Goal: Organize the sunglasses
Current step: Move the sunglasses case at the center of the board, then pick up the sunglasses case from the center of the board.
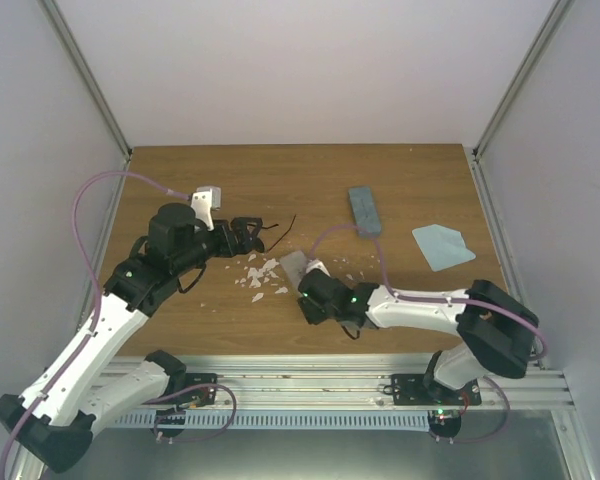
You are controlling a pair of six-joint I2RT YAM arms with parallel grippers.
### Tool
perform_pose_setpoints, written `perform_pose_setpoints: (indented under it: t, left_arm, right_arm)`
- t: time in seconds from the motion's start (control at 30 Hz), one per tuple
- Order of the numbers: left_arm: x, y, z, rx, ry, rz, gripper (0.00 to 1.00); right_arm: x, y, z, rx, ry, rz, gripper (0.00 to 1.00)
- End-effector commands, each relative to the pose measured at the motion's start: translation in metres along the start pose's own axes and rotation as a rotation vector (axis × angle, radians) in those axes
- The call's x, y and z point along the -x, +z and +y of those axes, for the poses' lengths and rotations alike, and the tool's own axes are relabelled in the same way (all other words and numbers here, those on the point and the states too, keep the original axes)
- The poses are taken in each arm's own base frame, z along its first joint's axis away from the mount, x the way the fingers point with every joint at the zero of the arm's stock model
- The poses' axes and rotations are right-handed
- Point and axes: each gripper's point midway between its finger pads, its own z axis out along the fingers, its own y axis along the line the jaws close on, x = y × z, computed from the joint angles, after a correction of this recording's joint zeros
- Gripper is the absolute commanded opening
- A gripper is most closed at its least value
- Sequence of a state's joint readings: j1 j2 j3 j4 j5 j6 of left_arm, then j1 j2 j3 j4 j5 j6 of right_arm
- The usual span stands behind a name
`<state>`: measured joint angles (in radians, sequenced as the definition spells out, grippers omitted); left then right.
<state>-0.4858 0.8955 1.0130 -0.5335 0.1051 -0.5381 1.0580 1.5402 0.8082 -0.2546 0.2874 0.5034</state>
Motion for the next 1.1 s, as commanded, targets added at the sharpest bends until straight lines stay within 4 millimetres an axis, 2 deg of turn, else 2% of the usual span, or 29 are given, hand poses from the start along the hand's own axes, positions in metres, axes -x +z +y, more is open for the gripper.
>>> perform_pose_setpoints:
  t: [0.0, 0.13, 0.23, 0.3, 0.43, 0.63, 0.87, 0.97, 1.07]
  left_arm:
    - [0.009, 0.005, -0.006, -0.043, 0.016, -0.04, 0.99]
    - [0.003, 0.012, -0.006, -0.056, 0.007, -0.02, 0.99]
    - [0.001, 0.013, -0.001, -0.026, 0.009, -0.012, 0.99]
    - [0.002, 0.011, 0.004, 0.0, 0.015, -0.02, 0.99]
    - [0.002, 0.008, 0.006, 0.011, 0.02, -0.03, 0.99]
    - [-0.005, 0.009, 0.01, 0.016, 0.004, -0.015, 0.99]
    - [-0.024, 0.015, 0.015, -0.002, -0.04, 0.02, 0.99]
    - [-0.034, 0.019, 0.017, -0.014, -0.069, 0.045, 0.99]
    - [-0.046, 0.024, 0.017, -0.041, -0.106, 0.071, 0.99]
  right_arm:
    - [-0.046, -0.011, -0.038, -0.113, 0.07, 0.083, 0.63]
    - [-0.054, -0.008, -0.039, -0.062, 0.102, 0.106, 0.68]
    - [-0.05, -0.01, -0.034, -0.026, 0.072, 0.108, 0.84]
    - [-0.046, -0.012, -0.033, -0.018, 0.062, 0.101, 0.91]
    - [-0.039, -0.009, -0.037, -0.021, 0.053, 0.098, 0.94]
    - [-0.037, 0.001, -0.043, -0.037, 0.058, 0.121, 0.88]
    - [-0.037, 0.006, -0.036, 0.006, 0.096, 0.124, 0.63]
    - [-0.025, -0.001, -0.031, 0.052, 0.123, 0.099, 0.58]
    - [-0.002, -0.017, -0.022, 0.154, 0.159, 0.042, 0.58]
